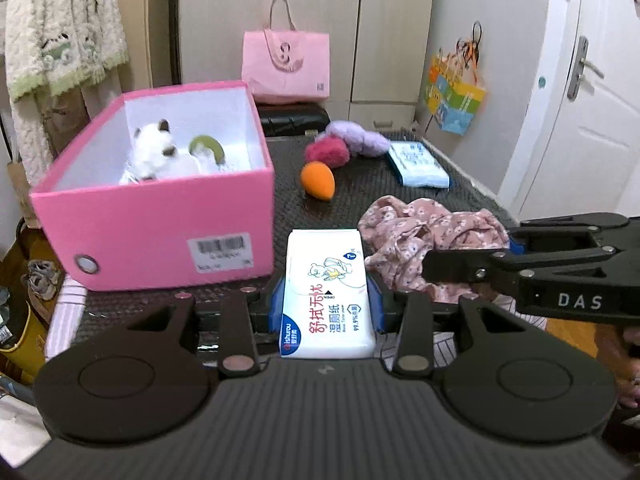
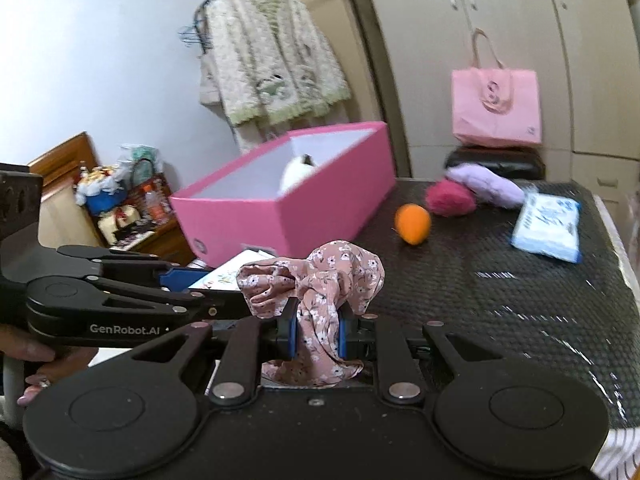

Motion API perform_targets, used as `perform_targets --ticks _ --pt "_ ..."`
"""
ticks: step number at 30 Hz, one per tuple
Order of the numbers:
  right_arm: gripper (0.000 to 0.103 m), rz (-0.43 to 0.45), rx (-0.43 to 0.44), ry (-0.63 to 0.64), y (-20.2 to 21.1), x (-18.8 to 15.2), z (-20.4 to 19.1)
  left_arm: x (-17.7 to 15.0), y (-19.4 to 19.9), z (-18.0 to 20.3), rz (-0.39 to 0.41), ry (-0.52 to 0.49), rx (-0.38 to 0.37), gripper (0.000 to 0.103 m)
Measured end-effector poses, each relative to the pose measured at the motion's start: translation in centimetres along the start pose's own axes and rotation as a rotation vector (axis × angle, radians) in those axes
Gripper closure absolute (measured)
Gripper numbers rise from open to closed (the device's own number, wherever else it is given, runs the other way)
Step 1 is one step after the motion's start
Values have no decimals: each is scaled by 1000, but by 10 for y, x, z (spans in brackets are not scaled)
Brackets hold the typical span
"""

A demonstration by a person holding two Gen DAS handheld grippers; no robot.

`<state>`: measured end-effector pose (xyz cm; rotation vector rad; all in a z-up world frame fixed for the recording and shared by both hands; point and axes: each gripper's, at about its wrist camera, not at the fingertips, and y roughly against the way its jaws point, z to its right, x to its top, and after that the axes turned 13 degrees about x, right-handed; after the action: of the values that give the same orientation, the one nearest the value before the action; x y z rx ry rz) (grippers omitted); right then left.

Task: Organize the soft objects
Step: 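Carry the floral cloth and tissue pack over the pink box with both tools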

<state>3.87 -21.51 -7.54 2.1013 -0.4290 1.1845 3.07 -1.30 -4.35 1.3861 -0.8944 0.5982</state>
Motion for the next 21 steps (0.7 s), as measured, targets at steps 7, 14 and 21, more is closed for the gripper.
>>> perform_targets --ticks 7,14,21 --pt "82 56 57 72 -11 26 -26 15 25 -25 108 28 42 64" --pt "82 96 77 142 -40 62 -37 41 25 -51 186 57 116 64" --pt "81 73 82 203 -84 106 -33 74 -3 -79 196 82 170 64"
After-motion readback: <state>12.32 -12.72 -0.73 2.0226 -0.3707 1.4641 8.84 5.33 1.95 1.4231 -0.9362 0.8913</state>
